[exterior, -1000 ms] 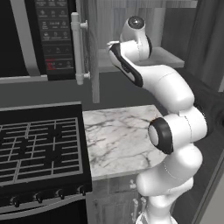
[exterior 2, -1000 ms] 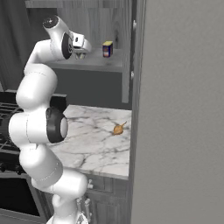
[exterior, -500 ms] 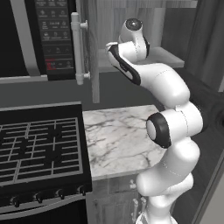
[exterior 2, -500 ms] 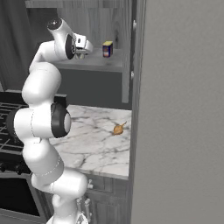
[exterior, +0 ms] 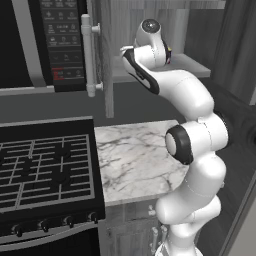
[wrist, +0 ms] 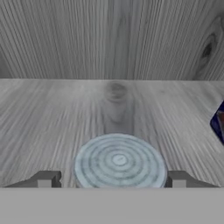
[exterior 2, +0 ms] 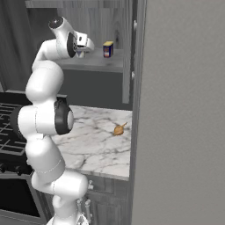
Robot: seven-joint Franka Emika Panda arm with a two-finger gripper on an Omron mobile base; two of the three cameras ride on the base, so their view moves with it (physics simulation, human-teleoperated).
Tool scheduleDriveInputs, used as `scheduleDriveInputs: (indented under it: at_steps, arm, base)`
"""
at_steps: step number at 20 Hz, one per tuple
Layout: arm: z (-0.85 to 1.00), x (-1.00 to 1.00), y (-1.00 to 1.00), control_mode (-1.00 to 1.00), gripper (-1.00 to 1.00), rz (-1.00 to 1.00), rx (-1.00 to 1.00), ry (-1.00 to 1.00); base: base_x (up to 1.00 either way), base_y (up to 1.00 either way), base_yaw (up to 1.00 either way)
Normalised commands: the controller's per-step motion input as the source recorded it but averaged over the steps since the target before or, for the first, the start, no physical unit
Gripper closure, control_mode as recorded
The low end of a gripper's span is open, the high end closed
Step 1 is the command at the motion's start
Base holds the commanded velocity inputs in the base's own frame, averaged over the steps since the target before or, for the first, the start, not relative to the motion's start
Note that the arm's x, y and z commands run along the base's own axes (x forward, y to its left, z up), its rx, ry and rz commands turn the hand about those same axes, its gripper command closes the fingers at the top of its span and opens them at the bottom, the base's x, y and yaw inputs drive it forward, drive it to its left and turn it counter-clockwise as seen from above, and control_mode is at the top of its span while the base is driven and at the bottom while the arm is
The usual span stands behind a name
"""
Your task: Restock the canned food cabinet by taking the new fresh canned food from the counter and placing it in the cabinet. Then, take the old canned food from the cabinet and place it on the counter.
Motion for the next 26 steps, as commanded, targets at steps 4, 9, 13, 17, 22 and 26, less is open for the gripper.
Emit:
scheduleDriveInputs:
  at_steps: [4, 9, 13, 17, 22, 26]
  arm:
    - [0.0, -0.01, 0.0, -1.0, 1.0, 0.0, 0.0, 0.0]
    - [0.0, -0.58, 0.0, -1.0, 1.0, 0.0, 0.0, 0.0]
    - [0.01, -1.0, -0.01, -1.0, 1.0, 0.0, 0.01, -0.1]
    - [0.04, -1.0, -0.04, -1.0, 1.0, 0.01, 0.04, -0.17]
    - [-0.07, -1.0, -0.13, -1.0, 1.0, 0.01, 0.05, -0.14]
    - [-0.47, -1.0, -0.23, -1.0, 1.0, 0.01, 0.0, -0.02]
  base:
    - [0.0, 0.0, 0.0]
    - [0.0, 0.0, 0.0]
    - [0.0, 0.0, 0.0]
    - [0.0, 0.0, 0.0]
    - [0.0, 0.0, 0.0]
    - [0.0, 0.0, 0.0]
